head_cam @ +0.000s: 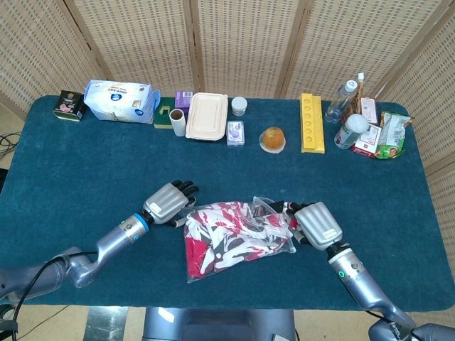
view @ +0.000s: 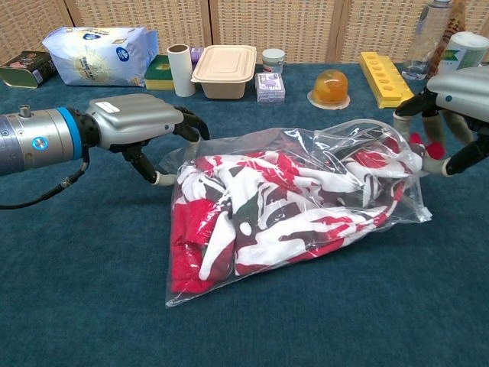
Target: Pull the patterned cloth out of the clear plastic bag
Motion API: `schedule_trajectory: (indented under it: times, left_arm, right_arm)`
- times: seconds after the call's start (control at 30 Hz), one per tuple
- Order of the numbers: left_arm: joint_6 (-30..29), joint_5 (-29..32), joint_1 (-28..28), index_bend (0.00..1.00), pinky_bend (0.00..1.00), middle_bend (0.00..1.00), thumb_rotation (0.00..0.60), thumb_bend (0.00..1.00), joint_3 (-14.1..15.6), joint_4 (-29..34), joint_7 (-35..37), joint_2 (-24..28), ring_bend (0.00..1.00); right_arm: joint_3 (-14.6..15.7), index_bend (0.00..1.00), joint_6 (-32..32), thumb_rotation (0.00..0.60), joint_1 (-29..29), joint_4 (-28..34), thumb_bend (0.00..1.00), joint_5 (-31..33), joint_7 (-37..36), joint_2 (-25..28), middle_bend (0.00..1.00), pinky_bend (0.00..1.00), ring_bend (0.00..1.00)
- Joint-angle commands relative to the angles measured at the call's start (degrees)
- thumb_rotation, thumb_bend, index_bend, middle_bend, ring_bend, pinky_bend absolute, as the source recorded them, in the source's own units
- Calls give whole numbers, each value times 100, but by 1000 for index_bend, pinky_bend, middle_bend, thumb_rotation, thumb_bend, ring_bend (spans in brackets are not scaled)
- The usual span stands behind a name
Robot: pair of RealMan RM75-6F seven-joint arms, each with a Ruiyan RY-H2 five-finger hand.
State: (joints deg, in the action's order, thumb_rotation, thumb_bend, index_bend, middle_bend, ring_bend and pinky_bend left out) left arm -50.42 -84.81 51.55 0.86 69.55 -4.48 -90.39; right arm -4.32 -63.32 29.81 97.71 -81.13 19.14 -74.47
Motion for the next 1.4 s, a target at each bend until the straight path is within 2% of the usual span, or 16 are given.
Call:
schedule_trajectory:
  times: [0.03, 0.2, 0.43, 0.93, 1.4]
  left_arm:
    - [-75, -104, -28, 546, 257, 191, 600, 372, -13, -164, 132, -115, 131]
    - [-96, -199, -49, 605, 263, 212, 600, 430, 4, -264, 236, -126, 135]
    - [-107, -233, -140, 625, 263, 217, 600, 453, 46, -223, 295, 56, 135]
    - [-377, -125, -680, 625, 263, 217, 600, 450, 242, 289, 331, 1062, 135]
    - [-759, 128, -1220, 625, 264, 217, 600, 448, 197, 514, 355, 1652, 135]
  right_arm:
    - [1, 598, 7, 600, 0, -12, 475, 13, -2, 8, 439, 659, 588]
    - [-6, 602, 6, 600, 2, -3, 475, 21, -6, 28, 441, 659, 589]
    - [-14, 605, 5, 600, 3, 23, 475, 34, -17, 45, 445, 659, 590]
    - [-47, 608, 29, 600, 65, 36, 475, 28, 32, -69, 446, 659, 601]
    - [-104, 622, -34, 600, 52, -45, 475, 113, 22, -66, 456, 660, 615]
